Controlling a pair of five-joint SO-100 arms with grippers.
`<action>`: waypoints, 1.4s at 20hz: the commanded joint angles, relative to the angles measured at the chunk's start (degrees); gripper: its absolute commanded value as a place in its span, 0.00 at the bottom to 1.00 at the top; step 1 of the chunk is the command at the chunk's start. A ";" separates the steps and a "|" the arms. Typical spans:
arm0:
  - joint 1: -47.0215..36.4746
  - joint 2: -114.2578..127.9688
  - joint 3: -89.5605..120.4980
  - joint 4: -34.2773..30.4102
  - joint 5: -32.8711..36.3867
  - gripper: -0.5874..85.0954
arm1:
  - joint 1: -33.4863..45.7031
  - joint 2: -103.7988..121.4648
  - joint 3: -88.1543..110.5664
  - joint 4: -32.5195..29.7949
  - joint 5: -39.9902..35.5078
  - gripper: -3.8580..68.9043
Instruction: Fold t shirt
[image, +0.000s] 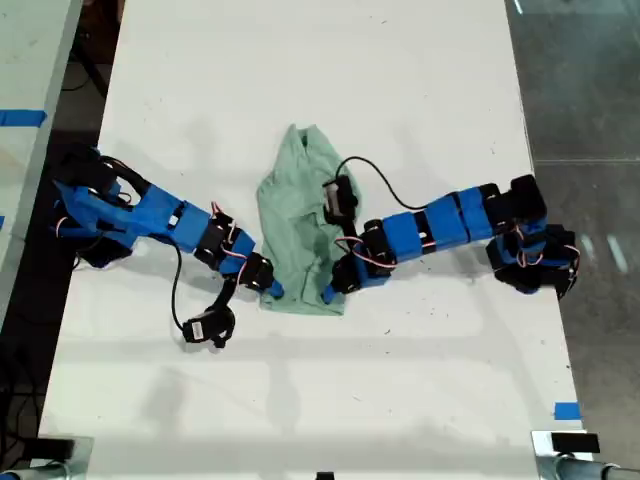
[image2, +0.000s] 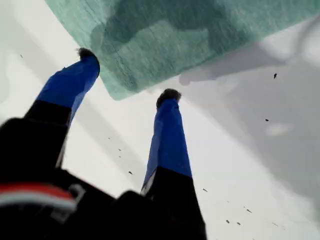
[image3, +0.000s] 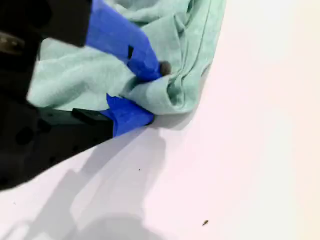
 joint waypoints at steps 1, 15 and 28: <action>-1.32 -0.18 -1.14 -0.88 -0.35 0.01 | -0.97 0.44 -3.69 -2.46 -0.26 0.41; 0.62 14.06 -14.33 15.82 3.34 0.01 | -0.18 9.76 -8.44 1.49 -3.43 0.03; -47.99 2.46 -20.04 15.56 18.54 0.01 | 43.42 3.25 -2.99 -18.63 -23.03 0.03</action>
